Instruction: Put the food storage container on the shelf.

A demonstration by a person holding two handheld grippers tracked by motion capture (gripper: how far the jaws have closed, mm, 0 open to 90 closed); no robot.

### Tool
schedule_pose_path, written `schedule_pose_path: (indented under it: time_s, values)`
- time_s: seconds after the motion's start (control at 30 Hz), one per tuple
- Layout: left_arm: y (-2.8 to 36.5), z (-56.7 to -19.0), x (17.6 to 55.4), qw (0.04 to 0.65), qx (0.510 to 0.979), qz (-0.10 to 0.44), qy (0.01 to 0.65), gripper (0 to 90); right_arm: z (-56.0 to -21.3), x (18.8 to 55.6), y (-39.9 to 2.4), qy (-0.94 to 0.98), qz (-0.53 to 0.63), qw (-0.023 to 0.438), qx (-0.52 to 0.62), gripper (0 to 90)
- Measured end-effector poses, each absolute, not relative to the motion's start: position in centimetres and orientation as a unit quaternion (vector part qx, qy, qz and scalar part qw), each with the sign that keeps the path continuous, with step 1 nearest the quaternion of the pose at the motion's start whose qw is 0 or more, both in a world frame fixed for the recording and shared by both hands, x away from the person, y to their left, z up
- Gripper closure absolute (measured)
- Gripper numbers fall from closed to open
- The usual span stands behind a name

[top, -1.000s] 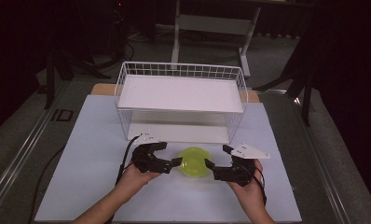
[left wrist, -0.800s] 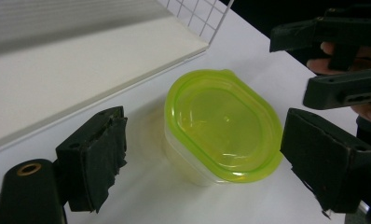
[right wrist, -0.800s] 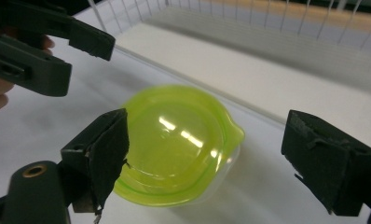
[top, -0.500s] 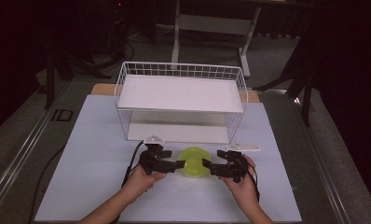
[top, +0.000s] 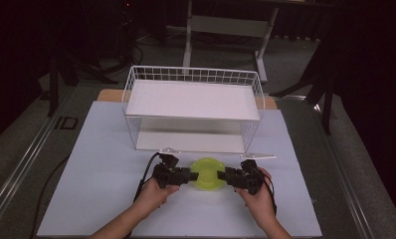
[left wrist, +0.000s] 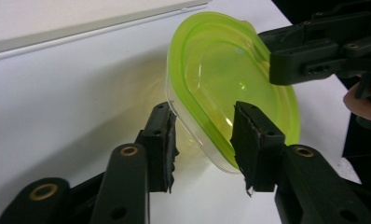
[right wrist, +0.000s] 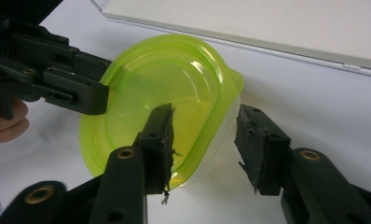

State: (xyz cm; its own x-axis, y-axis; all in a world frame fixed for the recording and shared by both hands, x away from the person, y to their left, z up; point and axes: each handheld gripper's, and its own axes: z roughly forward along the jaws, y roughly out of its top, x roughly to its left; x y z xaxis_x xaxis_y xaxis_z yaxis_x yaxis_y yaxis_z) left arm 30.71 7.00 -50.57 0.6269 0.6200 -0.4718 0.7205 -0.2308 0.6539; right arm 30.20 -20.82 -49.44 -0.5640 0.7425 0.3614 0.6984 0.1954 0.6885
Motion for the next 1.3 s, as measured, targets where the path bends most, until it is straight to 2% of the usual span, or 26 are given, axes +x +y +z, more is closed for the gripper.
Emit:
schedule_pose_path:
  time_s: [0.33, 0.47, 0.6, 0.93, 1.3]
  values:
    - [6.3, -49.9, 29.1, 0.439, 0.786, -0.04, 0.434, 68.8, -49.2, 29.7, -21.2, 0.778, 0.423, 0.017, 0.465, 71.9]
    - [6.1, -49.5, 28.3, 0.432, 0.78, -0.042, 0.45, 73.6, -49.2, 29.3, -21.5, 0.771, 0.429, 0.0, 0.47, 75.0]
    - [5.6, -48.9, 27.3, 0.422, 0.787, -0.015, 0.45, 80.4, -49.2, 28.9, -21.8, 0.772, 0.429, -0.006, 0.47, 79.2]
    - [6.6, -48.0, 27.0, 0.459, 0.774, 0.017, 0.435, 81.3, -47.3, 28.5, -21.3, 0.769, 0.445, 0.019, 0.459, 79.7]
    - [9.2, -47.1, 28.5, 0.496, 0.754, 0.093, 0.42, 81.0, -45.3, 30.4, -18.5, 0.766, 0.459, 0.038, 0.449, 79.7]
